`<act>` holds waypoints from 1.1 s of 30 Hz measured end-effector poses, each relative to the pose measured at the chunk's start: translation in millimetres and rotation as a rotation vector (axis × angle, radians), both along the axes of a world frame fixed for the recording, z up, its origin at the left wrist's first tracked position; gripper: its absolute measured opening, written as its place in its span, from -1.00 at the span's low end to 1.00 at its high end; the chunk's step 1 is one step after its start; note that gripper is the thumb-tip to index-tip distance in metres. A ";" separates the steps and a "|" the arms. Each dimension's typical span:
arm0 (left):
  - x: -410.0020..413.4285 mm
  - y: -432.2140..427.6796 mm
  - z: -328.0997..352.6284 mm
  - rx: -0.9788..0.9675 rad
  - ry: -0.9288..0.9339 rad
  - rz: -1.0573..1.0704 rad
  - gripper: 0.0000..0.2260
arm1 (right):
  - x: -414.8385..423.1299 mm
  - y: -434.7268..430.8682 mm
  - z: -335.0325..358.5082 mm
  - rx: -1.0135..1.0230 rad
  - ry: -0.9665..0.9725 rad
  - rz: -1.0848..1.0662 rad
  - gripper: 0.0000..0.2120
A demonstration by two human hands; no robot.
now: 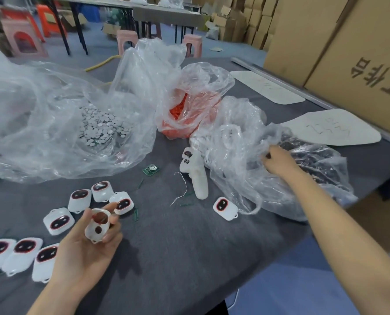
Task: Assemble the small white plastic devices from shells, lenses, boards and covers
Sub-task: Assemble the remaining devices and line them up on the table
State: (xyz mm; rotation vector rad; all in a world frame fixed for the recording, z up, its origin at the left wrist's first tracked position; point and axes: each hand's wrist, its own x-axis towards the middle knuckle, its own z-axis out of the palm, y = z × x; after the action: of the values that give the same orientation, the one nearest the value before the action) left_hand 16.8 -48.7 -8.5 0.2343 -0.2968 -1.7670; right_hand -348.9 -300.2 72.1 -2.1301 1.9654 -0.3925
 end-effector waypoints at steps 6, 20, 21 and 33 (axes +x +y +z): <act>-0.2 -5.5 -3.0 -0.080 0.036 -0.034 -0.31 | 3.8 -2.5 34.8 -0.344 0.024 -0.369 -0.82; -2.7 -2.4 5.9 -0.013 0.020 -0.050 -0.31 | 23.7 -31.3 20.7 0.163 0.486 -0.087 -0.69; -0.9 -3.4 5.9 -0.019 0.023 -0.053 -0.31 | 22.6 -32.6 21.0 0.146 0.462 -0.073 -0.70; -21.9 0.0 5.0 0.153 -0.623 0.429 -0.72 | 58.1 51.5 79.1 -0.264 -0.540 0.048 -0.87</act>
State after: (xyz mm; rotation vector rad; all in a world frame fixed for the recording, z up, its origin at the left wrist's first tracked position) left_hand -5.1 -48.7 -3.5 0.8974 -0.5122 -1.2557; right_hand -290.8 -248.6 151.3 -1.9270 1.6155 -1.1362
